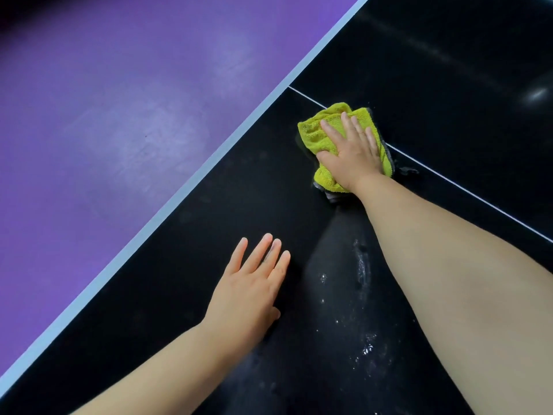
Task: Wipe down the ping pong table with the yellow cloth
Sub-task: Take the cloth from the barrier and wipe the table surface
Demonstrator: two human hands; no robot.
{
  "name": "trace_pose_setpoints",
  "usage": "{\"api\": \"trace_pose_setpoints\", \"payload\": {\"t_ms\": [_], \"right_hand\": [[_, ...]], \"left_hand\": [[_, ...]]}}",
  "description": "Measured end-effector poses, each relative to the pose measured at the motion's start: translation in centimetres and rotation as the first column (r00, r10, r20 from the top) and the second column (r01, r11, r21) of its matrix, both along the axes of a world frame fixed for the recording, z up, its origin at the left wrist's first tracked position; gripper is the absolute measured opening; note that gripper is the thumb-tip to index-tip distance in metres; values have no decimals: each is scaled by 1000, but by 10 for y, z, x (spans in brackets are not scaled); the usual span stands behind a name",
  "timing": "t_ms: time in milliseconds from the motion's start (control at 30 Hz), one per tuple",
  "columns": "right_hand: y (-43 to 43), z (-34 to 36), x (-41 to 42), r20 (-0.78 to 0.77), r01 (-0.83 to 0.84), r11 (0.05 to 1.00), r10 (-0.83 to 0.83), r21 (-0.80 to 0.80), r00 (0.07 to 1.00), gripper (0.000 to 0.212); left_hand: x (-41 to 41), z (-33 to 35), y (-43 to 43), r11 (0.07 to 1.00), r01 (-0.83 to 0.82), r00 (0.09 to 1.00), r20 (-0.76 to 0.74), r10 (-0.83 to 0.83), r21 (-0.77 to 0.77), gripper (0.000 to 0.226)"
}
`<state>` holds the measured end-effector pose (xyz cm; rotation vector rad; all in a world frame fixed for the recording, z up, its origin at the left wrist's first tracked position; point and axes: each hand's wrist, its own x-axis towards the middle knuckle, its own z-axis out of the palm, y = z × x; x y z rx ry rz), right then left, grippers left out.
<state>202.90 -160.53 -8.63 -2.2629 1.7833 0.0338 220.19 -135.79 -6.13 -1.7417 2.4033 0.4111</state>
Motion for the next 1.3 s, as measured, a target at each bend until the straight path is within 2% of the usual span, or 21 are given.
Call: {"api": "trace_pose_setpoints", "payload": {"t_ms": [167,233,333,400,533,633,767,833,933,1133,1300], "right_hand": [[1,3,-41,11,98,995,-99,11,995,65],[9,5,-52,16,131,991,-131,13,991,66],[27,7,-64,28,155,988,-156,24,987,67],[43,8,-68,15,142,989,-143,31,990,68],[85,7,-69,-3,86,996,-86,27,996,69],[130,9,-58,1,36,999,-36,41,999,70],[203,12,-33,3,-61,997,61,40,998,71],[240,12,-19,3,-105,993,105,54,994,71],[295,9,4,14,-178,983,177,55,984,72],[402,9,53,30,-279,956,278,90,960,71],[490,6,97,62,-370,926,366,75,929,71]], "left_hand": [[-20,4,-4,999,8,998,68,-6,-40,107],[-21,9,-5,999,-29,993,115,25,36,114],[-26,15,-3,999,-38,993,111,36,15,114],[-30,14,-1,999,-33,994,105,31,22,104],[-34,18,1,999,-34,987,158,30,26,103],[-35,20,12,999,-37,986,162,42,-34,97],[-26,13,37,982,38,999,42,-31,-186,89],[-16,7,53,965,38,998,-43,-51,-259,79],[5,5,87,960,58,996,-48,-74,-276,54],[67,7,188,973,156,988,46,-150,-173,56],[110,16,288,991,95,995,32,-92,-99,52]]}}
